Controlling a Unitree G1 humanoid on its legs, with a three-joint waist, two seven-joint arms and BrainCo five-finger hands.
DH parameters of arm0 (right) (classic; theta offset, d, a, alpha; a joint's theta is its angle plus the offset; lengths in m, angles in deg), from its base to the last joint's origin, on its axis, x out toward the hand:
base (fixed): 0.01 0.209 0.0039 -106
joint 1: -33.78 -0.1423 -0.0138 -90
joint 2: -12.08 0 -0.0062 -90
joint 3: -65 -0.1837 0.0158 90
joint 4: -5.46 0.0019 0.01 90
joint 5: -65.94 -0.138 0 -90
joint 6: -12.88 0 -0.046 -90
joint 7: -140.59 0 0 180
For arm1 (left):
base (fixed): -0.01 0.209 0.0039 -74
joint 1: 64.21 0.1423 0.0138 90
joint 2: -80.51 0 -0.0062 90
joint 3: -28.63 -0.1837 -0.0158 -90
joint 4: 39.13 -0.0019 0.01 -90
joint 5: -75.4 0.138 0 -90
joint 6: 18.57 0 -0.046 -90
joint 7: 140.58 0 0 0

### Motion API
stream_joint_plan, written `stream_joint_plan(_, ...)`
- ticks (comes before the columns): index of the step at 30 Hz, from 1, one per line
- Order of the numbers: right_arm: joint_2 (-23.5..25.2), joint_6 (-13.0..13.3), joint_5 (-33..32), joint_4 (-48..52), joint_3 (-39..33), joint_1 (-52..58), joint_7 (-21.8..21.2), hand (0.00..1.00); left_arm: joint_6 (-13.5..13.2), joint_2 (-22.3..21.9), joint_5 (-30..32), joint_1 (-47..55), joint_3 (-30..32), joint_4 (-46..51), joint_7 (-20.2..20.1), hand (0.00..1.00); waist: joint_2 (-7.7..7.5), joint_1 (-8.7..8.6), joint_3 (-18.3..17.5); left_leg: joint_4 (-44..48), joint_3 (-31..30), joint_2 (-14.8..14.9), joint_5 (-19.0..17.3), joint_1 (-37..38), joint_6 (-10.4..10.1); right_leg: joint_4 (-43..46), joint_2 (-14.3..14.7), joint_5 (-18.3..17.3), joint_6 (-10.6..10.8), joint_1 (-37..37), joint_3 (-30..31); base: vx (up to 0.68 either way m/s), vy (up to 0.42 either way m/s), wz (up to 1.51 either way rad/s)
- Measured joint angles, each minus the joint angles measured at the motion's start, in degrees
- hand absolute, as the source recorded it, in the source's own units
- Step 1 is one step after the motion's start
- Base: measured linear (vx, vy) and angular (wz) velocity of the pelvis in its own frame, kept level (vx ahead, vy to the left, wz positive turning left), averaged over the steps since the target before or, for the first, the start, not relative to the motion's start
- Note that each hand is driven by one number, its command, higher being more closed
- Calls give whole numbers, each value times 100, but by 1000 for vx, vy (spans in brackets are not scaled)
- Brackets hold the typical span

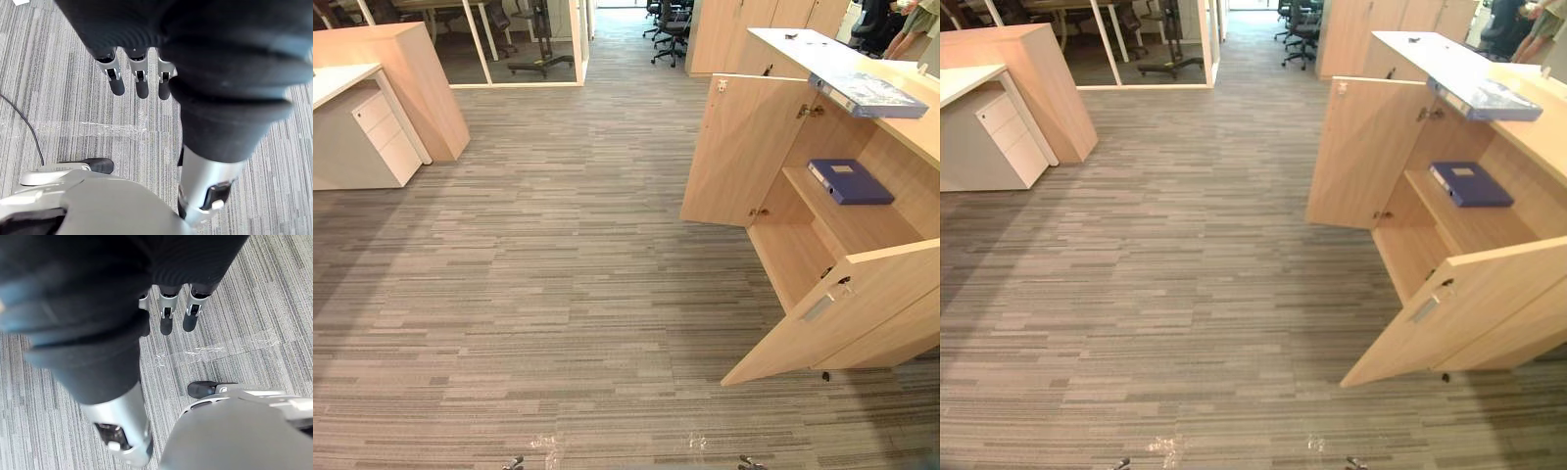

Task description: Walk over to the cabinet, pick up the folder, carry it to the office cabinet, place the folder inside the office cabinet, then close the office cabinet door

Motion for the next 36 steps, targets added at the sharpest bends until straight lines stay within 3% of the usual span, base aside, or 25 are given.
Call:
stream_joint_plan(15, 4, 4, -15, -1, -43, -72, -72, 0, -80, 46, -342, 3, -7, -111, -316, 0, -48, -1, 74, -122, 95, -27, 45, 80, 26, -31, -25, 3, 1, -12, 63, -6, 11, -2)
stream_joint_plan(25, 77, 10, -467, -51, -307, -68, -38, 0, -126, 58, -262, 1, -6, -110, -299, 0, -83, -29, 95, -175, 121, -27, 43, 106, 27, -34, -24, 3, 2, -22, 73, 0, 1, 0)
stream_joint_plan(31, 201, 40, -441, -52, -612, -67, 309, 0, -219, 56, -45, 0, -61, -89, -34, 0, -107, -28, 110, -174, 117, -20, 43, 61, 28, -35, -19, -1, 3, -65, 70, 0, 0, 0)
stream_joint_plan(32, 220, 63, -431, -57, -668, -76, 404, 0, -231, 58, 29, 2, -103, -60, 61, 0, -115, -21, 117, -135, 110, -21, 23, 23, 35, -34, -24, -39, 38, -79, 60, -5, -2, 9)
stream_joint_plan(34, 241, 89, -401, -141, -782, -159, 555, 0, -258, 72, 141, 7, -180, 210, 232, 0, -104, -34, 231, 671, 47, -21, -364, -429, 18, -27, -57, -145, 2, -114, -45, -4, 7, 19)
stream_joint_plan(36, 229, 85, -326, -228, -964, -197, 564, 0, -289, 51, 157, 26, -182, 444, 269, 0, -37, -14, 329, 1369, 32, 61, -720, -740, -143, 32, -18, -208, -23, -100, -89, 1, 37, 14)
